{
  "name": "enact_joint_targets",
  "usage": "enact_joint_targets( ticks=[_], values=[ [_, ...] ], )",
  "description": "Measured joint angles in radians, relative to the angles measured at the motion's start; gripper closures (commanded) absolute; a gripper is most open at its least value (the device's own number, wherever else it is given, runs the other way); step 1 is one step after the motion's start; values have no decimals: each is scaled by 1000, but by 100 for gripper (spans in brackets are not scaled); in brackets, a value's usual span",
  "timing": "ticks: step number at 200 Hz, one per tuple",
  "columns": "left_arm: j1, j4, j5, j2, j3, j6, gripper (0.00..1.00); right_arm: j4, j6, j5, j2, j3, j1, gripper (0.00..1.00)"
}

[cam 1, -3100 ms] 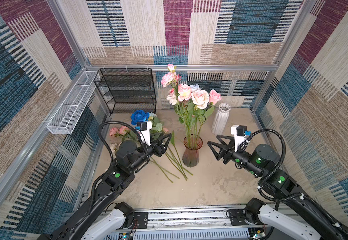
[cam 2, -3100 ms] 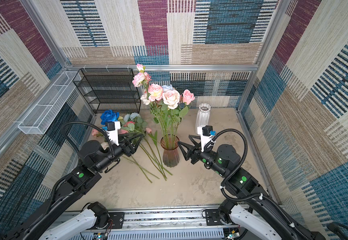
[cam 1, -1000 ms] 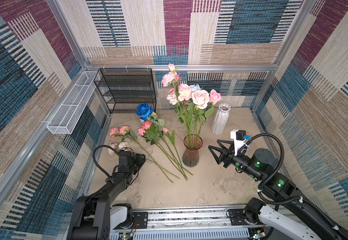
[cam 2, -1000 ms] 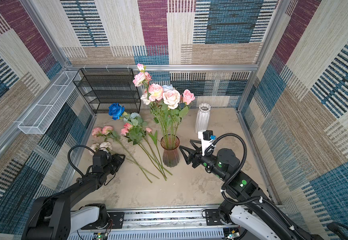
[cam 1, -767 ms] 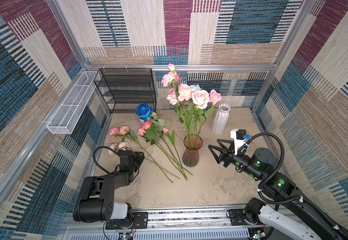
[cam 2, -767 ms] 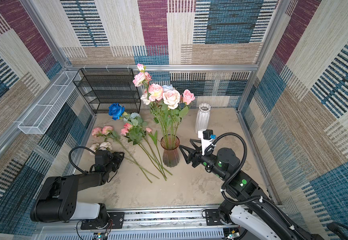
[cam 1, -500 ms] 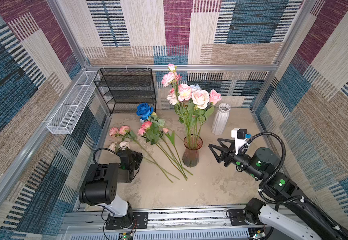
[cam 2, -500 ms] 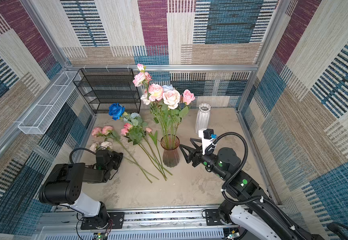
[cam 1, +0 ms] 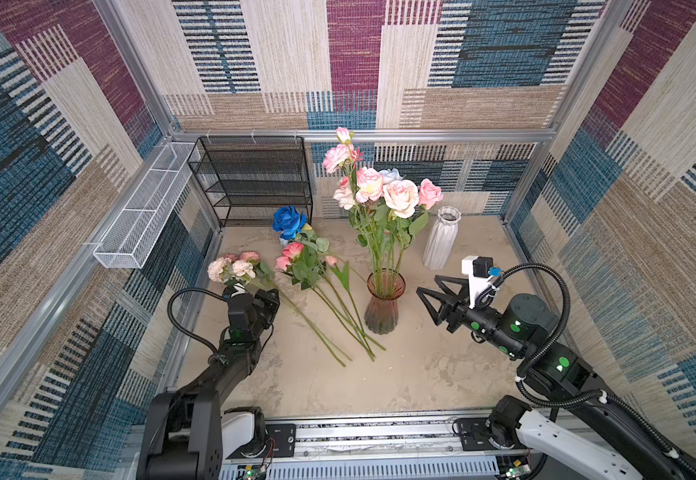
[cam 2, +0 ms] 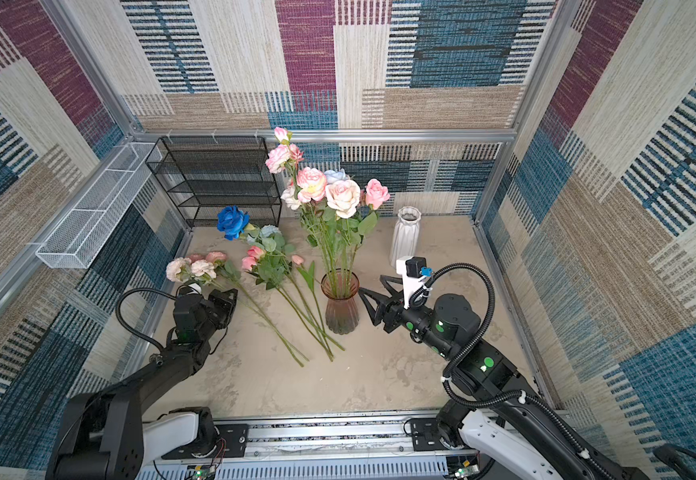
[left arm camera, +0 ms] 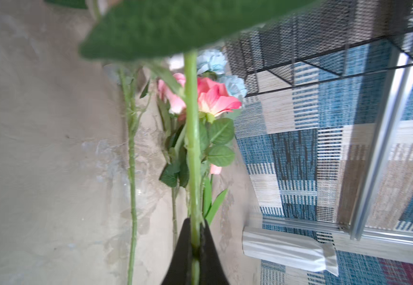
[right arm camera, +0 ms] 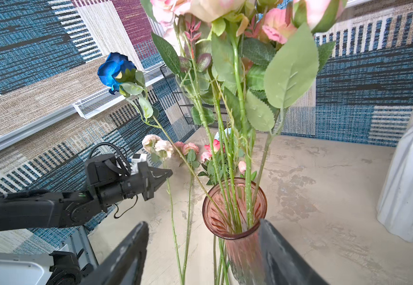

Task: Arrange flowers in a vase
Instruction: Pick up the flower from the middle-left of the table, then place the flower in the vase.

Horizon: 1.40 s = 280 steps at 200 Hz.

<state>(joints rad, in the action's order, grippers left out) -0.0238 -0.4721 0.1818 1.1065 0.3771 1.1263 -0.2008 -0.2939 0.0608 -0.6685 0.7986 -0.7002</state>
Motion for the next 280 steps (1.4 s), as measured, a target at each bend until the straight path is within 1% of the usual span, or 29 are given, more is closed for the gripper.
enact_joint_targets(
  ticks=[39, 60, 69, 82, 93, 105, 119, 152, 202, 218, 251, 280],
  values=[
    [3, 276, 6, -258, 58, -39, 100, 0, 4, -1, -2, 6, 0, 27],
    [5, 420, 21, -397, 108, -87, 100, 0, 8, 6, -8, 19, 0, 27],
    [5, 476, 37, -449, 138, -104, 100, 1, 9, 21, -15, 25, 0, 28],
    [5, 554, 55, -517, 193, -134, 100, 1, 17, 52, -30, 36, 0, 32],
    [5, 610, 68, -562, 240, -160, 100, 2, 25, 90, -55, 53, 0, 35],
    [5, 664, 88, -597, 293, -189, 100, 3, 30, 141, -91, 74, -3, 35],
    [13, 693, 116, -621, 356, -225, 100, 10, 36, 185, -132, 92, -23, 32],
    [27, 676, 233, -638, 433, -289, 100, 18, 68, 239, -251, 189, -154, 30],
    [34, 477, 454, -641, 494, -314, 100, 43, 90, 359, -463, 382, -275, 28],
    [39, 416, 509, -636, 505, -314, 100, 55, 102, 404, -535, 455, -309, 28],
    [46, 325, 584, -608, 511, -312, 100, 75, 112, 494, -681, 586, -349, 28],
    [51, 248, 621, -569, 505, -284, 100, 76, 119, 550, -766, 674, -378, 30]
  ],
)
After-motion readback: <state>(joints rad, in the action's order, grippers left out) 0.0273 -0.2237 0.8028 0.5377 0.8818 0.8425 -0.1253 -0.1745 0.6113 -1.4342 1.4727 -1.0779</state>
